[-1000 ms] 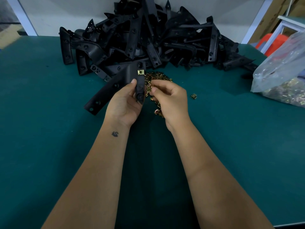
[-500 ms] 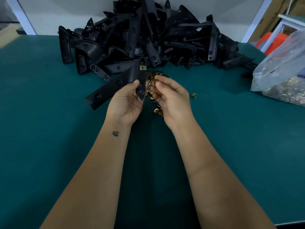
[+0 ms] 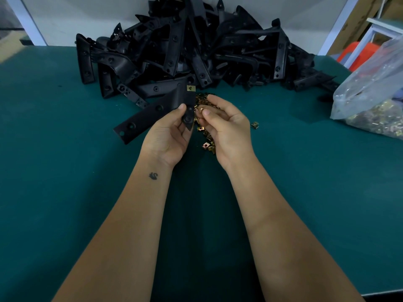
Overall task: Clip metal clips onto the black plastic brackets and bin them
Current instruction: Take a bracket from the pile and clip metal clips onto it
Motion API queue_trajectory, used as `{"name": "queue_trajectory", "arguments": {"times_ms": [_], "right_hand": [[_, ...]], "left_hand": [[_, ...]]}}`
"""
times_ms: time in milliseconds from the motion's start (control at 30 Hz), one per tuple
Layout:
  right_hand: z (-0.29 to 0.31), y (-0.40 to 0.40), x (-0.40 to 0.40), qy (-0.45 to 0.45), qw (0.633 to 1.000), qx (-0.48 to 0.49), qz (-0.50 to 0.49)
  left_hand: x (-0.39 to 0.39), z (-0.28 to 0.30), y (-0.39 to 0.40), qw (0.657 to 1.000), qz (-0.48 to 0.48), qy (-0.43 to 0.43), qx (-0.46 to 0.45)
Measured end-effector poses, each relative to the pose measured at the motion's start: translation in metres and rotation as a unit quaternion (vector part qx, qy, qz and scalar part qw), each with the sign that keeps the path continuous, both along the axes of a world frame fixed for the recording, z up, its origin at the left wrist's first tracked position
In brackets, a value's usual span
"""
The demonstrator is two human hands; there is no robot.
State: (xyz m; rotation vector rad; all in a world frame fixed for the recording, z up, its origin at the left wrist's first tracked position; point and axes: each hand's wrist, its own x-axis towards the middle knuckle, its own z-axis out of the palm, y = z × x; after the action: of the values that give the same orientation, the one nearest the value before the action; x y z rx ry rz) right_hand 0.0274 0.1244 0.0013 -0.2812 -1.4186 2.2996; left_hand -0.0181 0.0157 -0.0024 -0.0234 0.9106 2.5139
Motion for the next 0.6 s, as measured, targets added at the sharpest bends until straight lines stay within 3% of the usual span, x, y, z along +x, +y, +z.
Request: {"name": "queue_trajectory", "arguments": {"times_ms": [600], "right_hand": [[0.0027, 0.0026, 0.0008, -0.064, 0.998, -0.01, 0.001]], "left_hand": [[0.0016, 0.0003, 0.0006, 0.999, -0.023, 0.026, 0.016]]}}
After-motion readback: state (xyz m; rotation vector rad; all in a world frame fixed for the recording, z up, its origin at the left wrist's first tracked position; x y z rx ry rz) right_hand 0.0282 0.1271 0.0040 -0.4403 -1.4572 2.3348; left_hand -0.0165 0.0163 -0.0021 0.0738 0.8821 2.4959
